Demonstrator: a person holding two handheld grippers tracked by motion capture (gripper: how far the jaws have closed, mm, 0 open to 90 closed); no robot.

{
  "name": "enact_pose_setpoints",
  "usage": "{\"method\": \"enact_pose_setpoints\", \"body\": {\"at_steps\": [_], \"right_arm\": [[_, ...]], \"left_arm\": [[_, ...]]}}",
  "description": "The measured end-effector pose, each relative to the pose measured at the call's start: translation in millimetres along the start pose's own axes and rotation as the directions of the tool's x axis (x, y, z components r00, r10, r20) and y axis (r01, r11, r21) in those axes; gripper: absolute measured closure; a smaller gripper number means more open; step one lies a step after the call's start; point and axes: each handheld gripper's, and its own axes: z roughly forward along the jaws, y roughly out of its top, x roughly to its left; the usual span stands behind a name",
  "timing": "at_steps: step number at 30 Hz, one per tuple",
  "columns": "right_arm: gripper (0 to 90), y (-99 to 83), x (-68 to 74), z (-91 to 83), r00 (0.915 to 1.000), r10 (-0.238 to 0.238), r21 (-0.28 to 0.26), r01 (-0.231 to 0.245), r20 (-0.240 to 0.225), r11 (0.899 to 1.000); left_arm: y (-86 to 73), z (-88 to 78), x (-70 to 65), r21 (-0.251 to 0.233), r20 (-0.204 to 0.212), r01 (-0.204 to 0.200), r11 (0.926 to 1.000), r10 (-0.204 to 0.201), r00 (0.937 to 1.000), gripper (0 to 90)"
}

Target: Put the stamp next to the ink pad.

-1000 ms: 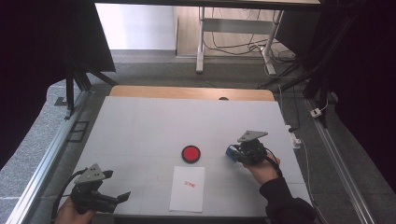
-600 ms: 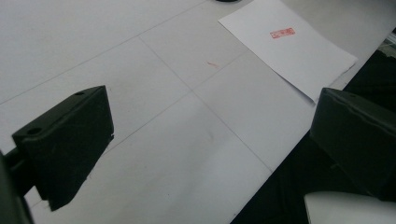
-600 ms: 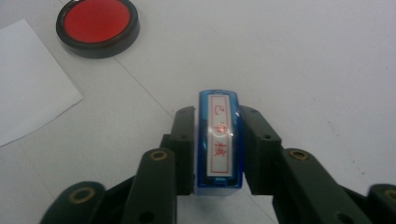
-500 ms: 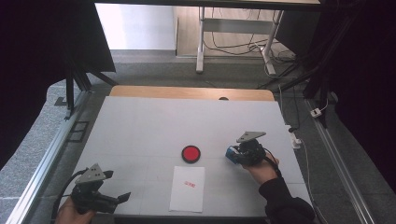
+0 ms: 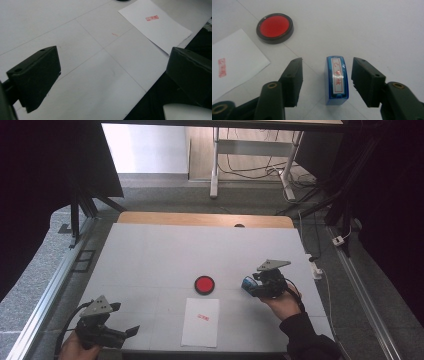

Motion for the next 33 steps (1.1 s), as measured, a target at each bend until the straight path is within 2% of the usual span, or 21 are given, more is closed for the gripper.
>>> {"method": "enact_pose_setpoints", "body": {"at_steps": [9,12,22,26,28,33], "right_arm": [[28.9,3.9,8.2,-15.9,0.9985,0.036,-0.050,-0.038,-0.040,0.998],[25.5,4.3,14.1,-19.8,0.9995,0.022,-0.051,-0.023,-0.023,0.998],[14.4,-3.5,27.3,-38.1,0.9995,0.017,-0.067,-0.019,-0.028,0.998],[7.6,-8.4,31.1,-46.2,0.9992,0.027,-0.070,-0.029,-0.028,0.997],[1.1,-11.1,32.8,-49.9,0.9987,0.046,-0.070,-0.047,-0.021,0.996],[0.0,-18.8,37.2,-61.8,0.9978,0.066,-0.083,-0.066,-0.004,0.994]], "left_arm": [[0.1,0.1,0.4,0.003,0.002,0.004,1.0000,-0.004,1.0000,0.0],[0.2,0.2,0.3,0.004,0.001,0.002,1.0000,-0.002,1.0000,0.0],[0.3,0.3,0.6,0.004,0.001,0.004,1.0000,-0.004,1.0000,0.0],[0.3,0.5,0.5,0.007,-0.001,0.001,1.0000,-0.001,1.0000,0.0],[0.0,0.2,0.6,0.006,0.000,0.002,1.0000,-0.002,1.0000,0.0],[-0.2,0.3,1.4,0.004,-0.001,0.005,1.0000,-0.005,1.0000,0.0]]}}
